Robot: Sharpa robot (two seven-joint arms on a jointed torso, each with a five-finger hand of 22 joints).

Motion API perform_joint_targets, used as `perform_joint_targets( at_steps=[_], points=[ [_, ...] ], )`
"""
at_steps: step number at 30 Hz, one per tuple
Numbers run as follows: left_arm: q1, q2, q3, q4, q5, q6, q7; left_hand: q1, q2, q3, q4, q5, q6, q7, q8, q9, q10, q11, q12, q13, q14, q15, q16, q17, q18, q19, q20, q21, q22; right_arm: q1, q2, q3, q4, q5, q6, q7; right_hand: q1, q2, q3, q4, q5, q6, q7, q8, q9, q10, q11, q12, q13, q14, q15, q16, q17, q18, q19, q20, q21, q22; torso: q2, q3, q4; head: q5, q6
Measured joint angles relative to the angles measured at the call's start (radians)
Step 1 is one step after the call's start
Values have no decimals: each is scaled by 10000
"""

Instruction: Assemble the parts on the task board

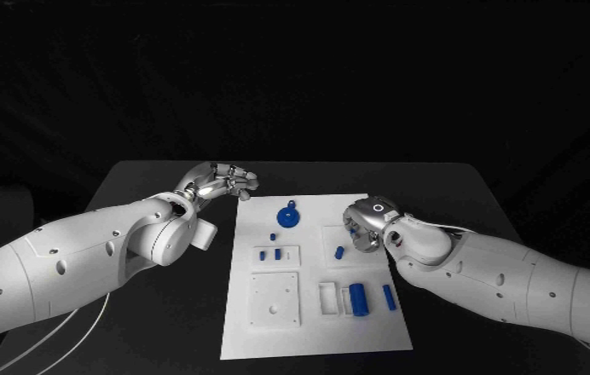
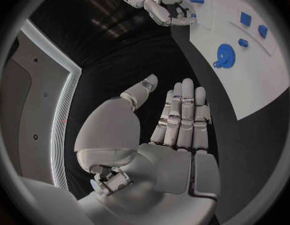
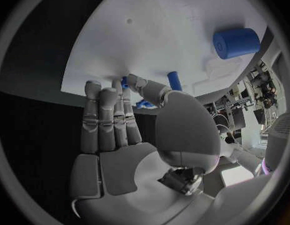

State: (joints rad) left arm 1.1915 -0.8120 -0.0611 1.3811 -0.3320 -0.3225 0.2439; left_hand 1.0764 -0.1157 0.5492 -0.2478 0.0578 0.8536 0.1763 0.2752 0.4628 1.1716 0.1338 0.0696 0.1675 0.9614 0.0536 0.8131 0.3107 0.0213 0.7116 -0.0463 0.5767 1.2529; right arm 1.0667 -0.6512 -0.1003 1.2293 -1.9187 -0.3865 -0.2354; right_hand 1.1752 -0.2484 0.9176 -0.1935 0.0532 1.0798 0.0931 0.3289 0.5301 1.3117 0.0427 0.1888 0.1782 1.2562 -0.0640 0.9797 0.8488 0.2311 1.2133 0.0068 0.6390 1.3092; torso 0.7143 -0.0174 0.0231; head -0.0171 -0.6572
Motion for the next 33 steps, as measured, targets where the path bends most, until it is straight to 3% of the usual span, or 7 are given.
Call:
perform_joint_targets(
  at_steps=[7, 15, 28, 31, 33],
  points=[
    [0, 0, 0, -15, 1, 0, -1, 0, 0, 0, 0, 0, 0, 0, 0, 0, 0, 0, 0, 0, 34, -34, 0, 9, -3, 0, 0, 0, 0, -36, -50, 28, 76, -15, -68, -44, 1, -3, 53, -2, -2, 58, -15, -1, -7, 4, -2, 0, 55, 5, 0, 0, 37, -2, 0, 1, 55, -3, 1, 5, -3, 1, 17],
    [0, -3, 0, -47, 2, 0, -2, 0, 0, 0, 0, 0, 0, 0, 0, 0, 0, 0, 0, -9, 34, -34, -24, 20, -5, 13, -13, 0, 0, -63, -206, 172, 333, 2, -31, -51, 2, -5, 58, 3, -30, 82, -11, 46, -2, 38, -35, -1, 49, 32, 8, 1, 64, -3, 51, -18, 58, -3, 2, 6, -9, 0, 31],
    [1, -19, 0, -93, 3, -1, -7, 0, 0, 0, 0, 0, -36, 36, 0, -1, 0, 0, 0, -8, 34, -34, -38, 42, -59, 71, -1, 0, 0, 50, -450, 302, 692, 65, -24, -44, -38, -47, 85, 31, -31, 82, -11, 47, 31, 76, 0, -3, 47, 75, -5, 1, 84, -3, 51, -15, 97, -4, 3, 7, -9, 31, 38],
    [1, -20, 0, -98, 3, -1, -8, 0, 0, 0, 0, 0, -36, 36, 0, 0, 1, -1, 0, -8, 93, -25, -38, 51, -59, 72, -1, 0, 0, 56, -623, 388, 967, 94, -23, -44, -39, -47, 85, 32, -31, 81, -11, 47, 25, 94, -19, -4, 47, 76, -4, 1, 84, -3, 51, -15, 97, -4, 3, 6, -5, 36, 39],
    [1, -21, 0, -101, 3, -1, -9, 0, 0, 0, 0, 0, -36, 36, 0, 0, -20, 20, 0, -8, 105, -35, -38, 51, -60, 72, -1, 0, 0, 58, -759, 515, 1226, 131, -20, -44, -39, -47, 85, 32, -31, 81, -11, 47, 24, 109, -35, -4, 47, 77, -3, 1, 93, -3, 51, -14, 97, -4, 3, 7, -3, 51, 40]
  ],
)
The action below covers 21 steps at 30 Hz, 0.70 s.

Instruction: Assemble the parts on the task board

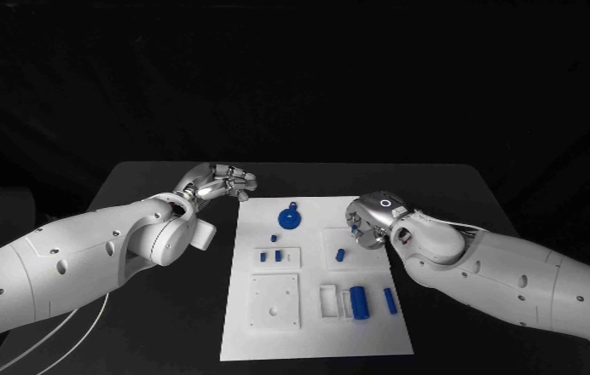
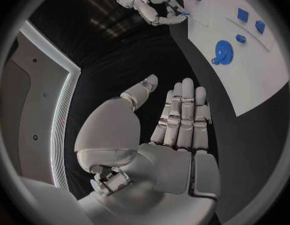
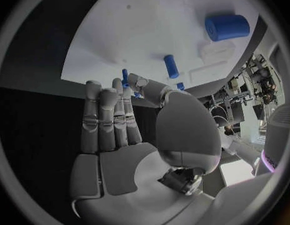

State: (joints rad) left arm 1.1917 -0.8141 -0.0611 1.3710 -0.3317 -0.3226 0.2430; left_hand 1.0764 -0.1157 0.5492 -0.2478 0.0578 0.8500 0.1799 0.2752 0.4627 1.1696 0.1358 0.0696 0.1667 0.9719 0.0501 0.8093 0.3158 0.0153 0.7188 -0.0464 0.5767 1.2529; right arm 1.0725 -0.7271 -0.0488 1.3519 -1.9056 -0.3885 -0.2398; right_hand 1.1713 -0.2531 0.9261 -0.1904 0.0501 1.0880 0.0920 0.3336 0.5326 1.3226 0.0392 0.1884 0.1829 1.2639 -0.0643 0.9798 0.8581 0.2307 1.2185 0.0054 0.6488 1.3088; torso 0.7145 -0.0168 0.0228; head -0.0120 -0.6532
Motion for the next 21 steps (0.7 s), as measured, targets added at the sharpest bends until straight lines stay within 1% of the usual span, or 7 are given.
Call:
perform_joint_targets(
  at_steps=[4, 8, 10, 14, 17, 19, 21],
  points=[
    [0, 3, 0, -60, 0, 0, 0, 0, 0, 0, 0, 0, 0, 0, 0, 0, -16, 16, 0, -9, 0, -1, 0, -1, 1, 0, 0, -23, 0, 26, -223, 191, 553, 90, -12, -3, -25, -25, 5, 5, 0, 0, 0, 0, -3, 0, -1, 0, -1, 1, 2, 0, 0, 0, 0, 1, 0, -1, -1, -8, -1, 36, 6],
    [0, 40, 0, -155, 1, -2, -1, 0, 0, 0, 0, 0, 0, 0, 0, 0, -16, 15, 0, -9, 0, -1, 0, 10, 0, 0, 0, -39, 0, 38, -302, 265, 1161, 220, -48, -3, -25, -26, 27, 28, 0, -1, 1, -1, -13, -1, -1, -1, -2, 14, 14, 0, 9, 1, 14, 16, 0, -1, -17, -14, -8, 93, 23],
    [0, 75, 0, -210, 3, -3, -1, 0, 0, 0, 0, 0, 0, 0, 0, 0, -17, 16, 0, -9, 0, -1, 0, 9, 0, 0, 0, -39, 0, 38, -244, 266, 1414, 285, -66, 6, -25, -26, 27, 28, 0, -2, 1, -1, -16, -1, -1, -1, -8, 14, 15, 0, 9, 1, 14, 17, 18, -1, -24, -16, -11, 132, 37],
    [0, 157, 0, -303, 7, -8, 0, 0, 0, 0, 0, 0, 0, 0, 0, 0, -16, 15, 0, -9, 0, -1, 0, 9, -1, -1, 0, -39, 0, 34, 46, 266, 1672, 378, -81, 33, -26, -26, 27, 28, -7, -4, 3, -2, -19, -2, -1, -2, -16, 15, 16, 1, 20, 0, 15, 16, 38, -2, -29, -15, -7, 234, 48],
    [0, 228, 0, -394, 12, -15, 4, 0, 0, 0, 0, 0, 0, 0, 0, 0, -16, 15, 0, -8, 0, -1, 0, 20, 0, 0, 0, -39, 0, 33, 338, 252, 1775, 404, -79, 58, -26, -26, 27, 28, -7, -5, 3, -3, -18, -2, -2, -2, -16, 16, 17, 2, 20, 1, 35, -2, 38, -2, -29, -14, 0, 383, 52],
    [0, 290, 0, -468, 16, -20, 6, 0, 0, 0, 0, 0, 0, 0, 0, 0, -16, 15, 0, -8, 0, -1, 0, 20, -1, 0, 0, -39, 0, 38, 502, 177, 1816, 404, -74, 72, -26, -26, 26, 28, -7, -5, 4, -5, -16, -3, -1, -3, -15, 17, 18, 20, 19, 1, 52, -18, 37, -3, -30, -16, 5, 477, 46],
    [0, 352, -1, -529, 20, -24, 7, 0, 0, 0, 0, 0, 0, 0, 0, 0, -16, 15, 0, -8, 0, -1, 0, 20, -1, 0, 0, -39, 0, 29, 689, 53, 1829, 394, -61, 86, -52, -52, 26, 28, -7, -6, 4, -5, -13, -3, -2, -5, -9, 19, 20, 22, 26, 0, 54, -19, 37, -2, -33, -18, 7, 582, 16]
  ],
)
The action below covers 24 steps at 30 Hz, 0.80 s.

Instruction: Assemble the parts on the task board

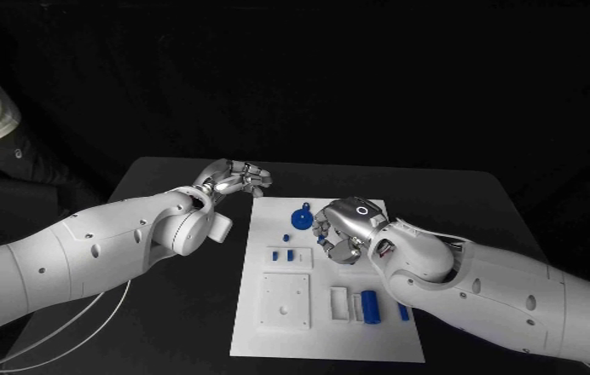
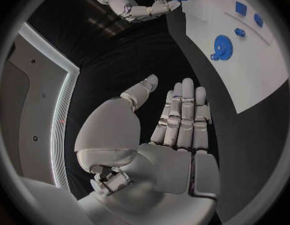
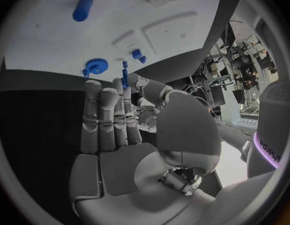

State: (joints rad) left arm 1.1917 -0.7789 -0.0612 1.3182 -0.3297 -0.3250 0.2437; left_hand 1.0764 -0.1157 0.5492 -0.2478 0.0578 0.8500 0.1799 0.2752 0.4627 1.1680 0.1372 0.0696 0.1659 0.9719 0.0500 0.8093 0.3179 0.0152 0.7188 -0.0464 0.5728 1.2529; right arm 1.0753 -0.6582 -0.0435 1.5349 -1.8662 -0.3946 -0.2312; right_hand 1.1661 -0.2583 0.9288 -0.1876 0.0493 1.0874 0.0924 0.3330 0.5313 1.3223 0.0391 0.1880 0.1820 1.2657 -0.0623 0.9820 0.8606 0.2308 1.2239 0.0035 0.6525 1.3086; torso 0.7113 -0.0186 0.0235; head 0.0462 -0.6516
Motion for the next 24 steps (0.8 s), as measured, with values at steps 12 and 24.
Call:
perform_joint_targets(
  at_steps=[12, 24],
  points=[
    [0, 146, -1, -132, 14, -14, 3, 0, 0, 0, 0, 0, 0, 0, 0, 0, 1, -1, 0, 1, 0, 0, -39, 9, -1, 0, 0, 0, 0, -256, 720, -671, -108, -193, 125, 55, -12, -12, 28, 29, 0, -6, 5, -2, 1, -2, 0, -2, 4, -25, -23, 10, 10, 1, 1, 1, -1, 0, -9, -31, 12, 606, -136],
    [1, 207, -1, -134, 21, -31, 0, 0, 0, 0, 0, 0, 0, 0, 0, 0, 1, -1, 0, 0, -1, 0, -39, 26, -1, 36, -36, 0, 0, -749, 1051, -784, -253, -514, 115, 69, -12, -12, 28, 29, 0, -9, 8, -26, -2, -4, -2, -41, 4, -25, -22, 15, 18, 1, 14, 18, -4, 0, 23, -25, 12, 1181, -322]
  ],
)
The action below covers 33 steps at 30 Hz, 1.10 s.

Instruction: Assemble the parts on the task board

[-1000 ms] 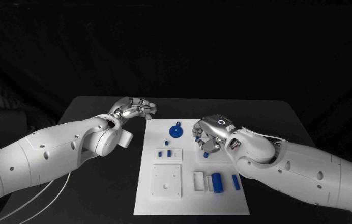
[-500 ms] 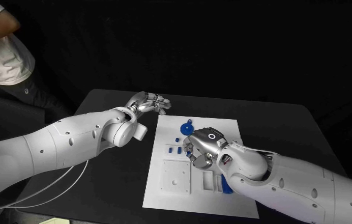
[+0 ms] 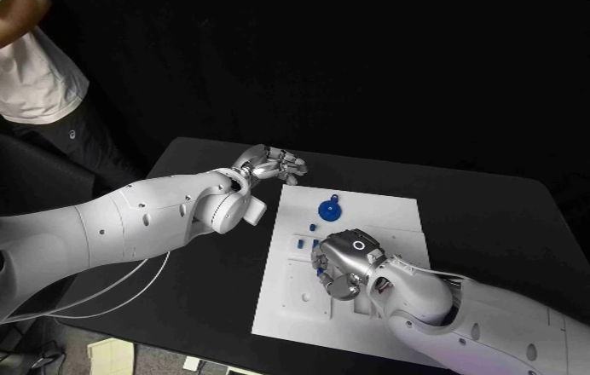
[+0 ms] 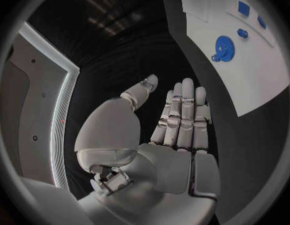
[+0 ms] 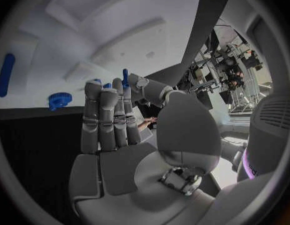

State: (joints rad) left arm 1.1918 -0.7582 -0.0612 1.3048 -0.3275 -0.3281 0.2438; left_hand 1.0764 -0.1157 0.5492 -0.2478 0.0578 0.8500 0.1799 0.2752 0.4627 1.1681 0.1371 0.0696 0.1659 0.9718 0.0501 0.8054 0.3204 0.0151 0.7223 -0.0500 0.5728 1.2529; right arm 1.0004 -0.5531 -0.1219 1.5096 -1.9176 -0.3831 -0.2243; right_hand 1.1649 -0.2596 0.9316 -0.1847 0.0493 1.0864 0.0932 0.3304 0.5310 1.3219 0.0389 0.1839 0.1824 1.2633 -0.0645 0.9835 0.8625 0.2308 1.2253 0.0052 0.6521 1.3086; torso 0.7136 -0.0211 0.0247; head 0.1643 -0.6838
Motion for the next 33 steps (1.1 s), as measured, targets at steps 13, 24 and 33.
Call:
perform_joint_targets(
  at_steps=[13, 24, 33],
  points=[
    [0, 7, 2, 23, 34, -3, -3, -40, 40, 0, 0, 0, 0, 0, 0, 0, 0, 0, 0, -7, 0, 0, 0, 19, 1, -1, 0, -39, 6, -103, 11, -117, -131, -162, -6, -6, 0, 0, -1, -1, 0, 26, -27, 24, -6, -2, -2, -1, -4, 19, -14, 2, 9, 0, -2, 3, 43, 0, -3, 0, -6, 137, -129],
    [0, 2, 0, 23, 47, -3, -5, -40, 40, 0, 0, 0, -35, -35, 0, 0, 0, -1, 0, -7, 0, 0, -39, 30, 0, -1, 0, -39, 8, -140, -14, -154, -158, -192, 5, -11, -1, -1, 28, -30, 0, 26, -26, 26, 4, 25, 25, -22, -12, 51, -16, 2, 17, 1, -3, 5, 43, 0, -7, 12, -12, 205, -222],
    [0, -3, 2, 22, 52, -3, -6, -40, 39, 0, 0, 0, -35, -35, 0, 0, 0, -1, 0, -15, -1, 0, -39, 38, 0, -1, 1, -39, 8, -153, -12, -177, -257, -201, 32, -14, -23, -23, 27, -30, 0, 25, -26, 26, 3, 27, 22, -23, -3, 53, -14, 3, 24, 0, -18, 21, 43, -2, -7, 12, -13, 208, -232]
  ],
)
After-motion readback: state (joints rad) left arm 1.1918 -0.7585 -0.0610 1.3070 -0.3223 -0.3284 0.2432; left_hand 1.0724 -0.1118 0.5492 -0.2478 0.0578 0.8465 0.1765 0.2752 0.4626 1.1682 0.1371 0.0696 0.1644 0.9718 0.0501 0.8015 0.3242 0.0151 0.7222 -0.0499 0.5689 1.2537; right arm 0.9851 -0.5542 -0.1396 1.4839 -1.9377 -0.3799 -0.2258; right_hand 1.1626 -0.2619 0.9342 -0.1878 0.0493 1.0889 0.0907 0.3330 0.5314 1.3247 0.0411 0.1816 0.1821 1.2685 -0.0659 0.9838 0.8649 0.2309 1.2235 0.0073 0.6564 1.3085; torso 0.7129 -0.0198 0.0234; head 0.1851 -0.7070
